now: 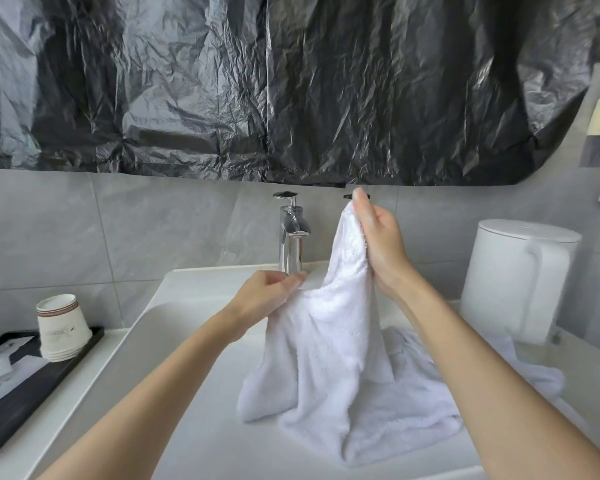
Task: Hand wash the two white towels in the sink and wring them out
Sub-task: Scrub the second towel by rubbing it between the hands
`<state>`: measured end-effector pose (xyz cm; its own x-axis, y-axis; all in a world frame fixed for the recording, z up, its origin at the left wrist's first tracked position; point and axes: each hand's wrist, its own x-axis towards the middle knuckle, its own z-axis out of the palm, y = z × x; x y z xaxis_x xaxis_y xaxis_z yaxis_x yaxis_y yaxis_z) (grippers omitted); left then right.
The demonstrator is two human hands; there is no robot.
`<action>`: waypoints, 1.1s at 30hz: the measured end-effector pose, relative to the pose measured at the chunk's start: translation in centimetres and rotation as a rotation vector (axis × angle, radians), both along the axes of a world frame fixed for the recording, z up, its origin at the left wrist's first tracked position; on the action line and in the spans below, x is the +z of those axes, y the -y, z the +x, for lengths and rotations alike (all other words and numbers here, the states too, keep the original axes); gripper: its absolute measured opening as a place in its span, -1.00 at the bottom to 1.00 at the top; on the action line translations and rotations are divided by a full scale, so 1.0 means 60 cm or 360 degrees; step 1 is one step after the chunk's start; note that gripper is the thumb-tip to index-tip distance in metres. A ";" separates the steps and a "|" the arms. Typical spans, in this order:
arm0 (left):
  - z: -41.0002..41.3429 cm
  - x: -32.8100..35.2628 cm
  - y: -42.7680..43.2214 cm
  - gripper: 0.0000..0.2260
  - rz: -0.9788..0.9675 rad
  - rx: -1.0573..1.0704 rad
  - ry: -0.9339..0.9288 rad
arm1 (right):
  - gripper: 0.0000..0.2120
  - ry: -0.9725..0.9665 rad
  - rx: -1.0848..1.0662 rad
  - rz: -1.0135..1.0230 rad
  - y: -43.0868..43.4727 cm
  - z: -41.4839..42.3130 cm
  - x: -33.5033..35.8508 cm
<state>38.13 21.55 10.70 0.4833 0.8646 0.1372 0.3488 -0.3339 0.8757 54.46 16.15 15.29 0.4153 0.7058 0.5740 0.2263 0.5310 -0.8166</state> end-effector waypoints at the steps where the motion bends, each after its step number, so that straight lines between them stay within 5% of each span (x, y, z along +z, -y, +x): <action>1: 0.003 -0.003 0.000 -0.63 -0.0032 -0.0110 -0.0002 | -0.55 -0.0059 0.0035 0.0009 0.002 0.003 0.003; 5: 0.015 -0.011 0.012 -0.49 -0.0389 -0.0605 -0.0056 | -0.55 -0.0149 0.0091 -0.0003 0.001 0.008 0.008; 12: -0.008 0.012 0.019 -0.63 -0.0485 -0.0732 0.0145 | -0.57 -0.0388 -0.0024 0.0007 0.003 0.027 0.013; 22: -0.024 0.035 0.008 -0.94 -0.0350 -0.0522 0.0328 | -0.50 -0.0181 -0.0474 0.0154 0.003 0.029 0.005; 28: -0.048 0.057 -0.006 -0.79 -0.0190 -0.0217 0.0487 | -0.50 0.0051 -0.0605 0.0243 -0.003 0.021 -0.004; 33: -0.058 0.069 0.000 -0.79 -0.0199 -0.0283 0.0628 | -0.50 0.0067 -0.0705 0.0240 -0.007 0.017 -0.009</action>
